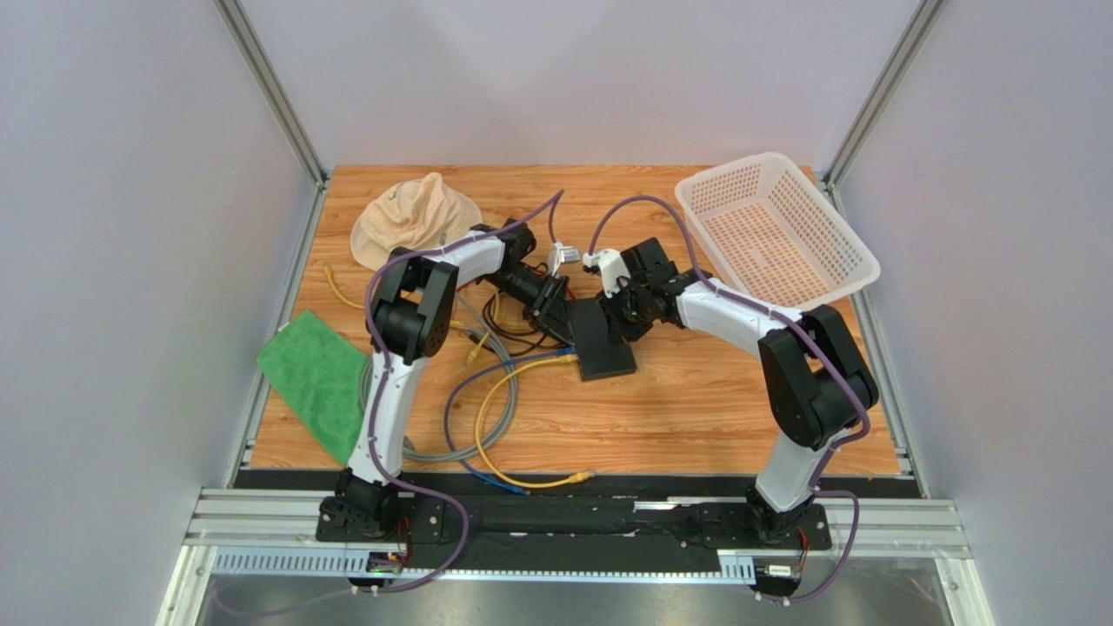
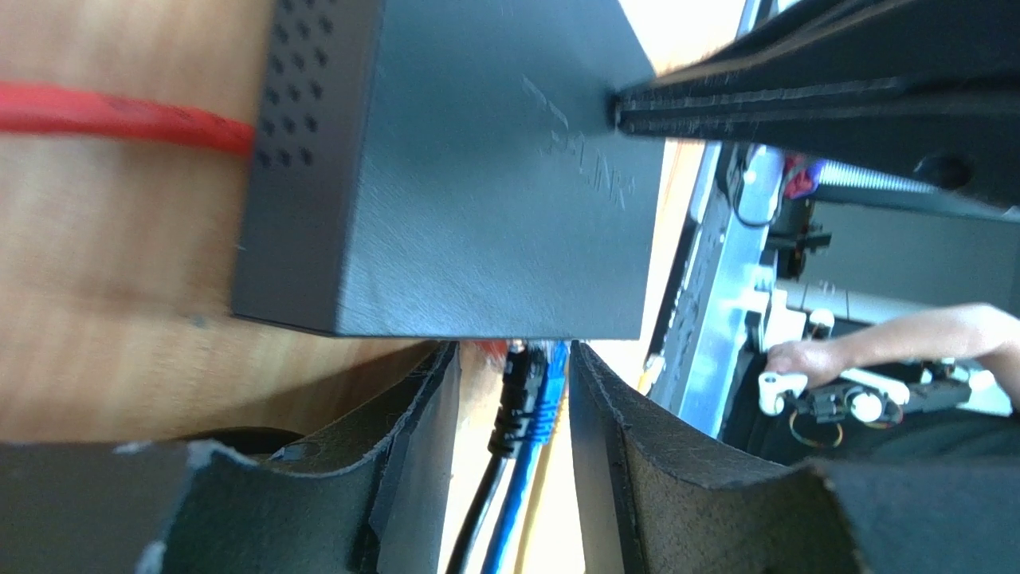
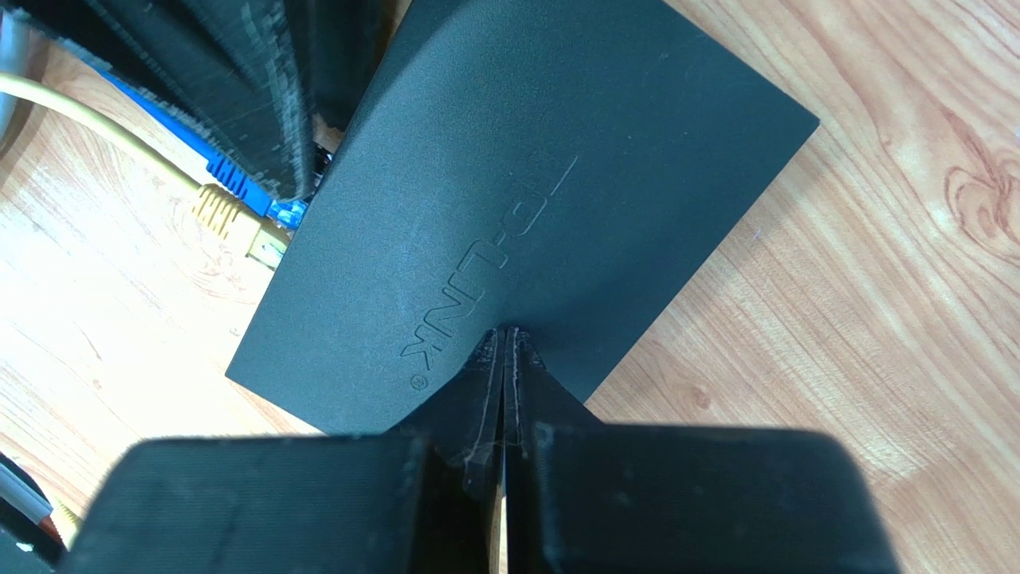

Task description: Pull the plug from the switch port

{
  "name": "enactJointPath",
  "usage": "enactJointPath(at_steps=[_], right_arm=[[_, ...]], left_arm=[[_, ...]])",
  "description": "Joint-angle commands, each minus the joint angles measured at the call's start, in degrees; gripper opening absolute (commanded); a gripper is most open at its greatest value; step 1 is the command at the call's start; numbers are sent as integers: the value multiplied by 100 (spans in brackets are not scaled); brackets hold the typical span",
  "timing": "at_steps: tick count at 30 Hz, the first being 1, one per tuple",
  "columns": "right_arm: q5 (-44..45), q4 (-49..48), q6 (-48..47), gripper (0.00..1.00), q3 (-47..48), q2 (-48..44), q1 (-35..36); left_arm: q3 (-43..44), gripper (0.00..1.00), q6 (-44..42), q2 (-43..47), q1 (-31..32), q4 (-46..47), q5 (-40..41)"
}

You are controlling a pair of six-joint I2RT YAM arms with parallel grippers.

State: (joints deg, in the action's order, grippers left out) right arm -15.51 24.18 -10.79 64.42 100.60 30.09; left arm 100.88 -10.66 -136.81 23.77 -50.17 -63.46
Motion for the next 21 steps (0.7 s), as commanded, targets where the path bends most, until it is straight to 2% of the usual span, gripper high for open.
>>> enactJointPath(at_steps=[1,6,21], right_arm=[[39,535,-11,0,-123,276,41],[100,535,-46,0,-88,303,67],[171,579,-134,0,-35,312,120]], left_arm=[[160,47,-831,23,75,-615,-131],[388,45,-1000,-179,102,-915,-140],[889,41,-359,-574,66,-845,-325]])
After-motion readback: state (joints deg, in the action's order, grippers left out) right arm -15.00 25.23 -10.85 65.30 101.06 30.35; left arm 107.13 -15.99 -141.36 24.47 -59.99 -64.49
